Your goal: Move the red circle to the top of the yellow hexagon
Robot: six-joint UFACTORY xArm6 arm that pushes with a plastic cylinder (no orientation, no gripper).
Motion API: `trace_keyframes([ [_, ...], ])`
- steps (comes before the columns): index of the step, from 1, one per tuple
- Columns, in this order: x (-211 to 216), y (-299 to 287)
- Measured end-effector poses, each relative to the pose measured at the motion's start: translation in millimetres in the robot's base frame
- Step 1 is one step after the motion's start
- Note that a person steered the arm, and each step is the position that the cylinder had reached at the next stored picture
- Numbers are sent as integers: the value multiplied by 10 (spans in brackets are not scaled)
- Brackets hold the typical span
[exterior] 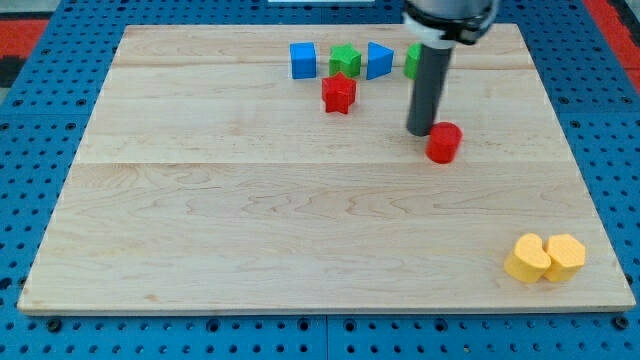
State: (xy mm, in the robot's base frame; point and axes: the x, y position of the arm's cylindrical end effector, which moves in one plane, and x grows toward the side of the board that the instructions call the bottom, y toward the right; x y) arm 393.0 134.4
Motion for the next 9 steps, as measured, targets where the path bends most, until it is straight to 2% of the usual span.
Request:
trace_keyframes([
  [1,114,275],
  [3,432,326],
  [6,841,830],
  [9,1173,986],
])
